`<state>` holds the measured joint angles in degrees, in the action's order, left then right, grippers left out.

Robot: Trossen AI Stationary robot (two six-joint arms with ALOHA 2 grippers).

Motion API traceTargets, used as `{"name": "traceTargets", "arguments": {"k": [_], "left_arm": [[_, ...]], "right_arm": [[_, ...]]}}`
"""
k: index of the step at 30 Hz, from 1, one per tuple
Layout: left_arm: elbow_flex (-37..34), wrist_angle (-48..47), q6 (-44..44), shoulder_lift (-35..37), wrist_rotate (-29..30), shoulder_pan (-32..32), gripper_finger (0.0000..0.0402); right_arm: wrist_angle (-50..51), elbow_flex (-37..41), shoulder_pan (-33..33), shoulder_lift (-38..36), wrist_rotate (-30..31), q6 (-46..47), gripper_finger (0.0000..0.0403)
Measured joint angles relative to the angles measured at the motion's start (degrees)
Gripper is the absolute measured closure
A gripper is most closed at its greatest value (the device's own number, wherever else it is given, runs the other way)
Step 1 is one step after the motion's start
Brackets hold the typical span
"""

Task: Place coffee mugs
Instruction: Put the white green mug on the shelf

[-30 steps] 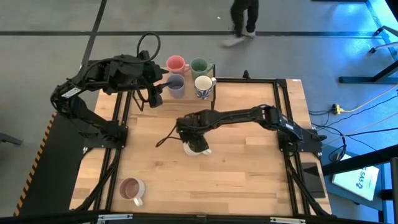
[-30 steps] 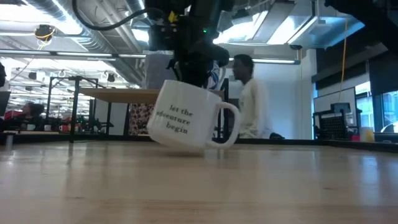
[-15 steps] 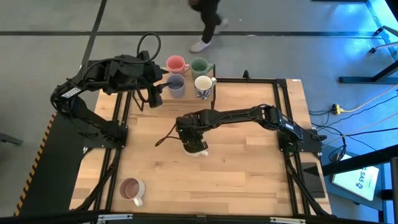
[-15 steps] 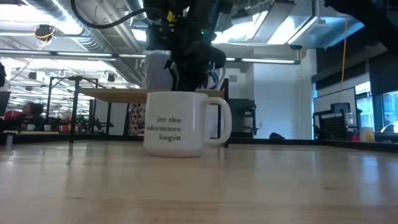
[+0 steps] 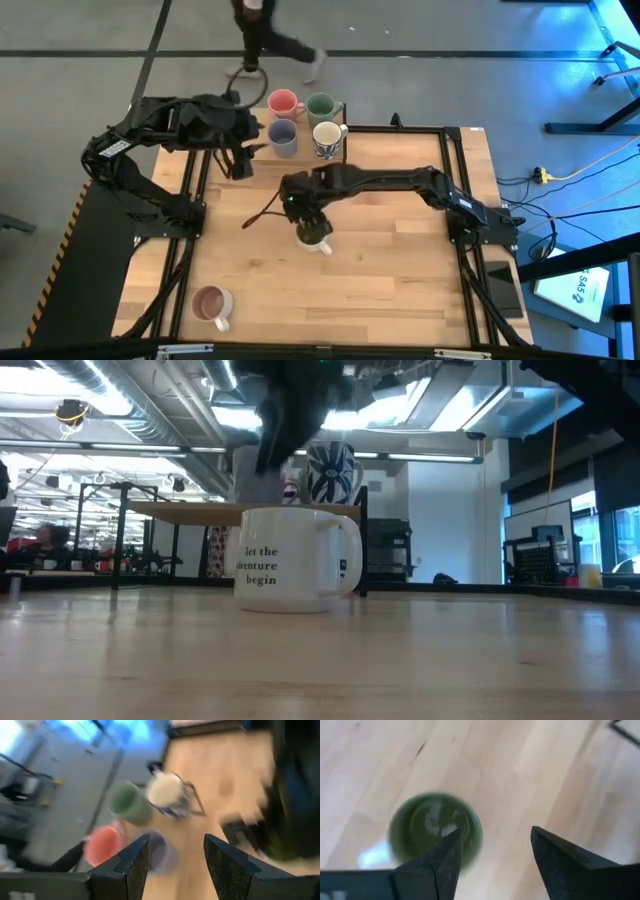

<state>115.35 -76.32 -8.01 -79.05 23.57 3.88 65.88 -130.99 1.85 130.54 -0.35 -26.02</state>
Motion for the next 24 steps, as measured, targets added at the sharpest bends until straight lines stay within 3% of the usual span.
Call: {"name": "traceTargets", "arguments": {"k": [2,5,9,13,18,24], "left_arm": [[0.0,-3.9,0.42,0.0,-4.0,-0.4,0.0221],[0.0,-8.96,2.18,0.0,-9.39,-1.22,0.0221],[0.0,-11.59,5.95,0.02,-11.08,-3.12,0.0221],[-1.74,-9.15,6.56,0.17,-11.09,-5.77,0.0221],[-12.71,-2.31,3.16,-0.05,-14.73,-9.79,0.0221],[-32.0,17.31,-4.25,-0.13,-22.67,-12.28,0.0221]], "right_arm": [[6.76,-4.28,0.13,-0.95,1.29,-1.01,0.0183],[11.88,2.43,0.64,-9.1,2.78,-0.21,0.0193],[21.95,8.45,2.3,-18.0,7.77,6.81,0.0209],[23.81,14.66,5.89,-25.36,13.04,13.56,0.0218],[24.15,22.64,11.75,-33.25,13.26,22.95,0.0219],[24.13,30.9,19.52,-40.16,14.32,35.33,0.0219]]}}
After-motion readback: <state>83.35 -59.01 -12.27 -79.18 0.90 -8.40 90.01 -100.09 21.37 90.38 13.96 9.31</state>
